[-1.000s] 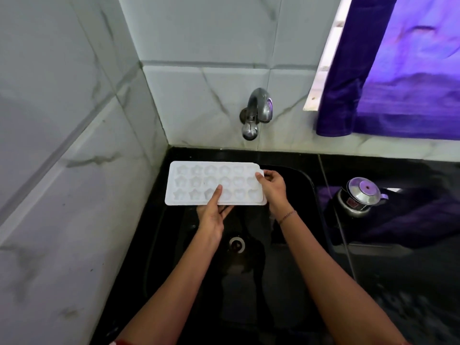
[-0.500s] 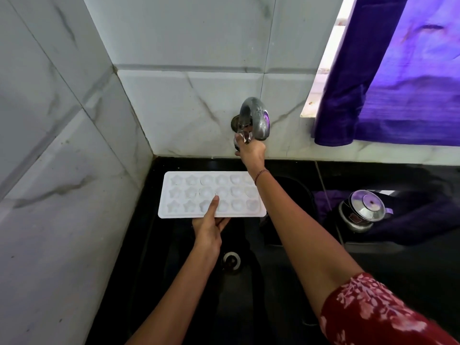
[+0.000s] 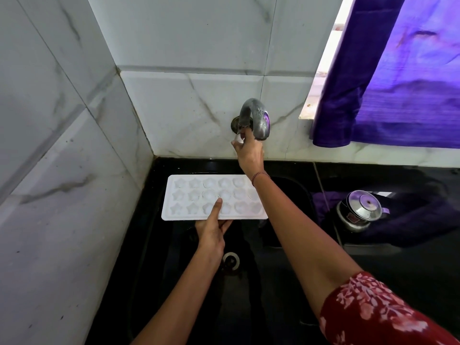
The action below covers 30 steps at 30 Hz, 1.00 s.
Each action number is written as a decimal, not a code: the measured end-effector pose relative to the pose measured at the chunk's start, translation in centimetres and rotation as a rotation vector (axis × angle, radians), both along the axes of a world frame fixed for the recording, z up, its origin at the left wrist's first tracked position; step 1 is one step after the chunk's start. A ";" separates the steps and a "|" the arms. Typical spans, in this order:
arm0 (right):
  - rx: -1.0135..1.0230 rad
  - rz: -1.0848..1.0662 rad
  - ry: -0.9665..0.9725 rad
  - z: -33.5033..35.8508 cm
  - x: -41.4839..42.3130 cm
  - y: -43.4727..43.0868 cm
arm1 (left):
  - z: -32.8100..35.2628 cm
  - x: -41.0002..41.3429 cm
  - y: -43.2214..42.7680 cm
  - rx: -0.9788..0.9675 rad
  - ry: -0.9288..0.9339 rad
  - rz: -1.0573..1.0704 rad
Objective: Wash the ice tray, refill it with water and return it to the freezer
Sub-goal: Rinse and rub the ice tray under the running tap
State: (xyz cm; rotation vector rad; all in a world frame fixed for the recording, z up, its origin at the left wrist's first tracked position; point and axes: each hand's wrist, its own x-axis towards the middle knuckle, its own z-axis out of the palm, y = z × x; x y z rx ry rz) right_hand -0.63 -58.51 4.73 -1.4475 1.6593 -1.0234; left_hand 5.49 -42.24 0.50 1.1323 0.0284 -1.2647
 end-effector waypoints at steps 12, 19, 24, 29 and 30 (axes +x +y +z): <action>0.346 0.102 -0.209 -1.5 -4.2 8.1 | -1.3 -0.3 1.5 0.048 -0.050 0.021; 0.386 0.016 -0.362 -1.9 -5.9 8.2 | -2.1 -0.2 2.3 0.110 -0.113 0.011; 0.176 0.161 0.252 -3.1 -7.1 9.1 | -2.6 0.2 2.2 0.128 -0.121 0.023; 0.002 0.322 0.871 -4.4 -7.4 10.8 | -2.5 0.4 2.1 0.108 -0.114 0.030; -0.020 0.335 0.931 -4.5 -7.3 11.0 | -2.5 0.5 2.1 0.101 -0.111 0.031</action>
